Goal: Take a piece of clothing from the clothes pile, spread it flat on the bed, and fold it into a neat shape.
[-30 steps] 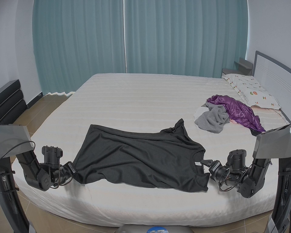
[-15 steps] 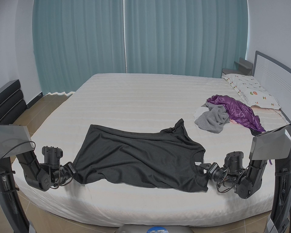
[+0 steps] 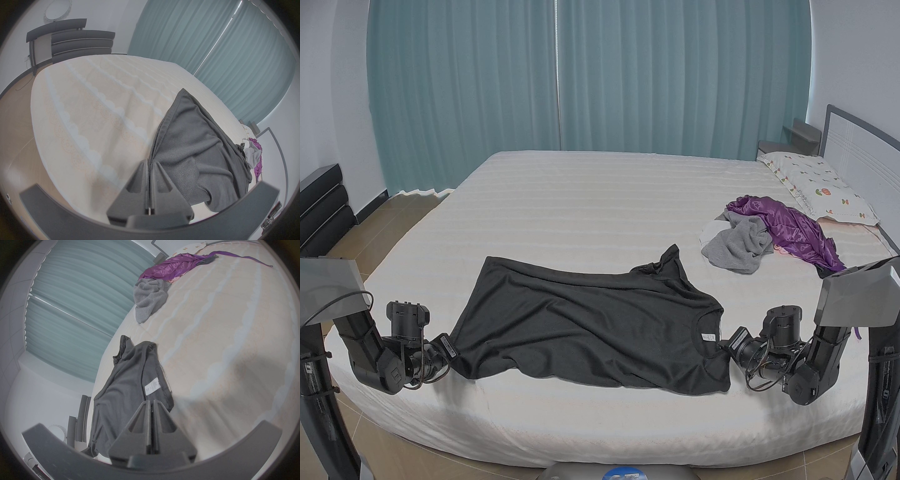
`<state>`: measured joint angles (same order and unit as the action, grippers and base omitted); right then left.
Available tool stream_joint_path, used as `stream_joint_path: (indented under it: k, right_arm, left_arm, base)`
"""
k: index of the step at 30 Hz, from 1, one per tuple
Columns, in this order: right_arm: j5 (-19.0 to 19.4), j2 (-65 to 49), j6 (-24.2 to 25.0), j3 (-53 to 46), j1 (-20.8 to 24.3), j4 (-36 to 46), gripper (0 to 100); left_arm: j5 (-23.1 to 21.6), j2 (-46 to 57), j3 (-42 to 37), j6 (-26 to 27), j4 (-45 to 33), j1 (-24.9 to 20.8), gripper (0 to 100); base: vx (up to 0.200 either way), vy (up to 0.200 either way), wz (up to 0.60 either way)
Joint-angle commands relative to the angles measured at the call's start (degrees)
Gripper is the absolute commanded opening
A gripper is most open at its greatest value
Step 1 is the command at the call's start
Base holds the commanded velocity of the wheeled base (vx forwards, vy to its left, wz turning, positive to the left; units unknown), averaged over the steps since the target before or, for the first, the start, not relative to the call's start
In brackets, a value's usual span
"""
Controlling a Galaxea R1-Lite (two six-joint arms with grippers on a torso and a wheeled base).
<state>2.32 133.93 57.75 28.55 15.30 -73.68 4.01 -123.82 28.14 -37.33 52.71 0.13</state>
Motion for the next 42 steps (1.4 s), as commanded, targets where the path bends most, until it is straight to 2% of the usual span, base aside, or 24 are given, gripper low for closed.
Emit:
stream_joint_path:
  k: [1, 8, 17, 21, 26, 33, 34, 38, 42]
  right_arm:
    - [-0.03, -0.95, 0.00, 0.89, -0.18, -0.06, 0]
    - [-0.03, -2.71, 0.00, 7.05, -0.89, 0.82, 0]
    - [-0.56, -1.04, -1.58, 25.85, -1.24, 14.79, 0]
    - [-0.65, 1.25, -1.67, 31.13, -1.24, 16.99, 0]
    - [-1.00, 5.91, -4.66, 36.23, -1.24, 18.05, 0]
    - [-6.10, 12.32, -6.51, 45.54, -1.24, 17.96, 0]
    - [-6.71, 12.94, -6.51, 46.60, -1.24, 17.96, 100]
    - [-7.33, 14.35, -6.51, 48.00, -1.15, 17.87, 100]
    - [-7.33, 11.36, -6.42, 45.01, -1.50, 15.94, 100]
  left_arm:
    - [0.03, -0.11, -0.01, -0.03, 0.11, 0.04, 0]
    - [-0.06, -0.28, -0.10, -0.03, 0.11, -0.13, 0]
    - [-1.37, -0.72, -0.10, -0.38, 0.11, -0.31, 0]
    - [-1.37, -0.72, -0.10, -0.38, 0.11, -0.31, 0]
    - [-1.46, -1.07, -0.10, -0.38, 0.11, -0.40, 0]
    - [-1.46, -1.60, 0.08, -0.38, 0.11, -0.40, 0]
    - [-1.46, -1.60, 0.08, -0.38, 0.11, -0.40, 0]
    - [-1.46, -1.78, 0.08, -0.38, 0.20, -0.40, 0]
    - [-1.46, -1.86, 0.08, -0.38, 0.20, -0.40, 0]
  base:
    - [0.000, 0.000, 0.00]
    - [0.000, 0.000, 0.00]
    - [0.000, 0.000, 0.00]
    - [0.000, 0.000, 0.00]
    - [0.000, 0.000, 0.00]
    - [0.000, 0.000, 0.00]
    - [0.000, 0.000, 0.00]
    - [0.000, 0.000, 0.00]
    - [0.000, 0.000, 0.00]
